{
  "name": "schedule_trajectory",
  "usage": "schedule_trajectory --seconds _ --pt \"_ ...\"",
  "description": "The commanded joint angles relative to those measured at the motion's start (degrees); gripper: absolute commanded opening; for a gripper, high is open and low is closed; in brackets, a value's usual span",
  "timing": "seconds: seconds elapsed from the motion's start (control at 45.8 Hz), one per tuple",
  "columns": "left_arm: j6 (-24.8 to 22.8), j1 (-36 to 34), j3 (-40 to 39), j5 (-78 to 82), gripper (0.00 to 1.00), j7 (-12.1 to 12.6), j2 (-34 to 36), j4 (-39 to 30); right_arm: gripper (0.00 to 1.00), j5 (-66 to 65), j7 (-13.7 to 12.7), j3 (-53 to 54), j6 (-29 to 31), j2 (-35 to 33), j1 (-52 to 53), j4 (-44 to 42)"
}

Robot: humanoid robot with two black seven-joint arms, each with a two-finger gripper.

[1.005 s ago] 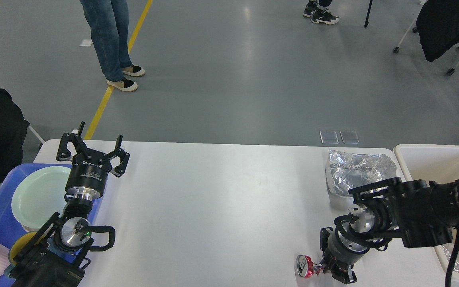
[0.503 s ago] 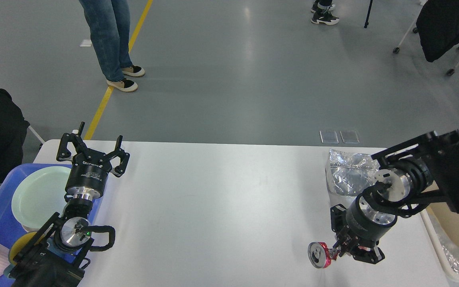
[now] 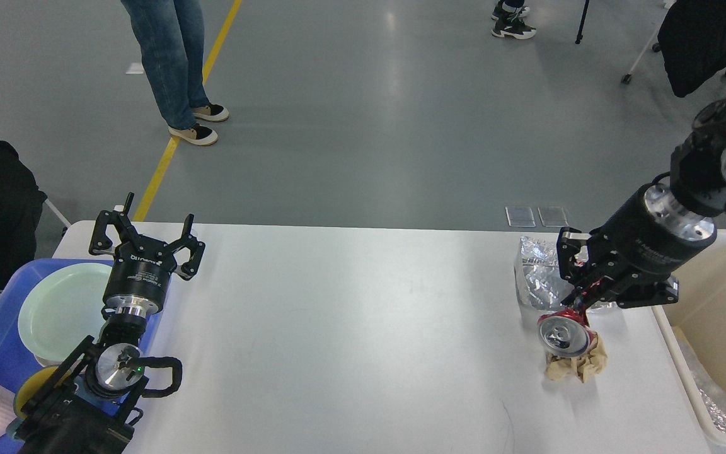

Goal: Tidy desktop
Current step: 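Lift the red can and carry it toward the white bin, then lower the can into the bin and open the right gripper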

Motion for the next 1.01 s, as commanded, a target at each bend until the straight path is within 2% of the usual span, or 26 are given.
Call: schedule_trajectory --seconds 0.0,0.328,0.503,0.656,0.765,0.984 --pt "0.02 0.00 0.00 0.02 0.96 -0.01 0.00 0.00 0.00 -3.14 1.87 -2.02 3.01 -0.18 5.09 -0.02" --pt "0.02 0.00 0.00 0.02 0.96 -0.01 0.00 0.00 0.00 -3.58 1.70 -4.47 1.79 -2.20 5.63 -1.95" --pt "0.02 0.00 0.00 0.02 0.96 -0.01 0.00 0.00 0.00 -3.58 1.70 -10.19 -4.10 -6.68 0.36 -7.39" --pt "0.02 0.00 0.00 0.02 0.96 -0.09 0.00 0.00 0.00 -4.90 1.78 -11.25 -5.95 -13.35 -8.16 -16.61" --pt "0.02 0.00 0.00 0.02 0.96 -0.01 0.00 0.00 0.00 -6.57 1.78 -9.49 -6.48 -18.54 -17.73 -27.59" --pt "0.02 0.00 0.00 0.02 0.96 -0.09 0.00 0.00 0.00 -6.57 3.80 0.78 -6.48 -22.33 -39.09 -48.69"
